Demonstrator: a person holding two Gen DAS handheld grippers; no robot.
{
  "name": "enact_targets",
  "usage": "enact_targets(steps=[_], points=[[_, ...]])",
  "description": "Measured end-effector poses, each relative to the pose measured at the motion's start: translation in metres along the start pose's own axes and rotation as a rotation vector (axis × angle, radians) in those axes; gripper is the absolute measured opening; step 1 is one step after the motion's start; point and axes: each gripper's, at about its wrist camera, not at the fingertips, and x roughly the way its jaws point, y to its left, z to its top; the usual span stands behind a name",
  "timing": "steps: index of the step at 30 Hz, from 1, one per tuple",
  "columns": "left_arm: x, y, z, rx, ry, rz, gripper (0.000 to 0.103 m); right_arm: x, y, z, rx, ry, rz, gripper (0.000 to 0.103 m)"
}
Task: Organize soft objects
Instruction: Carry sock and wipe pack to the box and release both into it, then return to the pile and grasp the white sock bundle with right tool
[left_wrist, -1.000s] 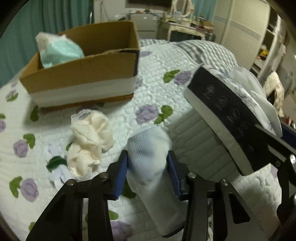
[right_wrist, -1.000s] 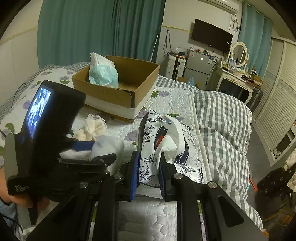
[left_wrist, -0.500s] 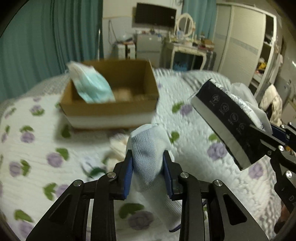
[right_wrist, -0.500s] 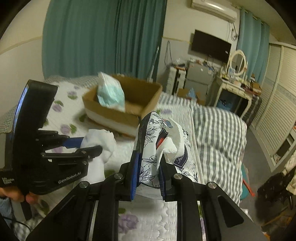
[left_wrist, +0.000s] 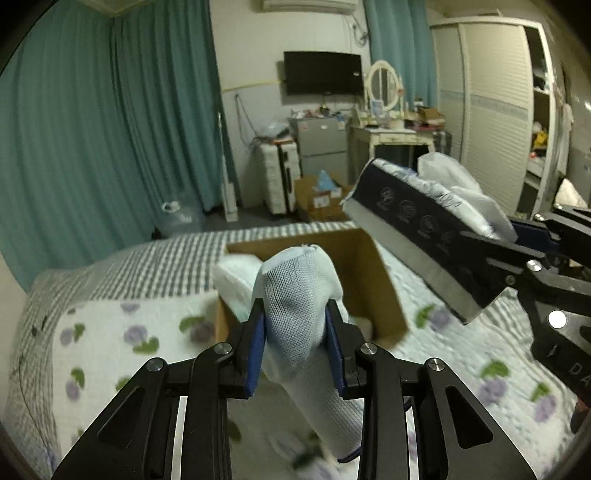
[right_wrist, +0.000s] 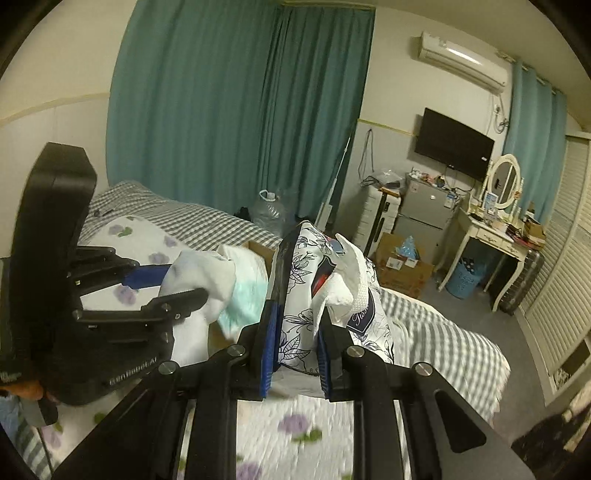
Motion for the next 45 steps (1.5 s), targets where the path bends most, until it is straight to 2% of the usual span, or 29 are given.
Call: enact_targets(steps=[4, 7, 11, 12, 17, 21, 24, 27, 29, 30, 31, 34, 35, 36, 37, 38, 40, 45], points=[[0.05, 0.013, 0.007, -0.001, 0.04, 0.012, 0.03, 0.062, -0.006, 0.011, 0.044, 0.043, 0.038, 0.019], [0.087, 0.019, 0.007, -0.006, 0.075, 0.002, 0.03, 0.112, -0.011, 0.002, 0.078, 0.102, 0.065, 0.019], [0.123, 0.015, 0.002, 0.039, 0.088, 0.006, 0.029, 0.166, -0.015, -0.014, 0.117, 0.171, 0.101, 0.019], [0.13, 0.015, 0.002, 0.036, 0.101, 0.023, 0.029, 0.176, -0.015, -0.018, 0.123, 0.184, 0.115, 0.019], [0.155, 0.02, -0.009, -0.018, 0.17, 0.007, 0.03, 0.203, -0.018, -0.034, 0.134, 0.218, 0.137, 0.018], [0.152, 0.012, -0.013, 0.012, 0.162, 0.024, 0.031, 0.206, -0.016, -0.046, 0.144, 0.227, 0.143, 0.02], [0.139, 0.012, -0.011, 0.011, 0.153, 0.019, 0.036, 0.195, -0.019, -0.042, 0.166, 0.219, 0.145, 0.022], [0.118, 0.012, -0.006, 0.022, 0.137, 0.038, 0.042, 0.171, -0.02, -0.032, 0.147, 0.187, 0.112, 0.027], [0.095, 0.014, 0.001, 0.022, 0.089, 0.062, 0.053, 0.149, -0.021, -0.024, 0.127, 0.166, 0.072, 0.029], [0.084, 0.015, 0.003, 0.019, 0.07, 0.066, 0.064, 0.133, -0.023, -0.018, 0.121, 0.152, 0.054, 0.03], [0.07, 0.015, 0.005, 0.015, 0.051, 0.067, 0.07, 0.123, -0.025, -0.012, 0.12, 0.14, 0.045, 0.035], [0.025, 0.015, 0.014, 0.013, 0.013, 0.073, 0.071, 0.074, -0.028, 0.007, 0.118, 0.098, -0.003, 0.053], [0.005, 0.014, 0.017, 0.015, 0.005, 0.074, 0.071, 0.056, -0.029, 0.013, 0.119, 0.088, -0.021, 0.056], [-0.008, 0.014, 0.018, 0.016, 0.0, 0.076, 0.074, 0.046, -0.032, 0.017, 0.121, 0.082, -0.03, 0.057], [-0.026, 0.012, 0.019, 0.016, -0.009, 0.084, 0.082, 0.026, -0.032, 0.023, 0.127, 0.071, -0.037, 0.062], [-0.043, 0.011, 0.019, 0.014, -0.024, 0.093, 0.086, 0.007, -0.033, 0.026, 0.134, 0.063, -0.041, 0.071], [-0.077, 0.01, 0.016, 0.009, -0.066, 0.104, 0.094, -0.025, -0.031, 0.03, 0.14, 0.05, -0.056, 0.081], [-0.148, 0.0, -0.003, 0.019, -0.096, 0.153, 0.096, -0.108, -0.019, 0.03, 0.129, 0.035, -0.087, 0.09]])
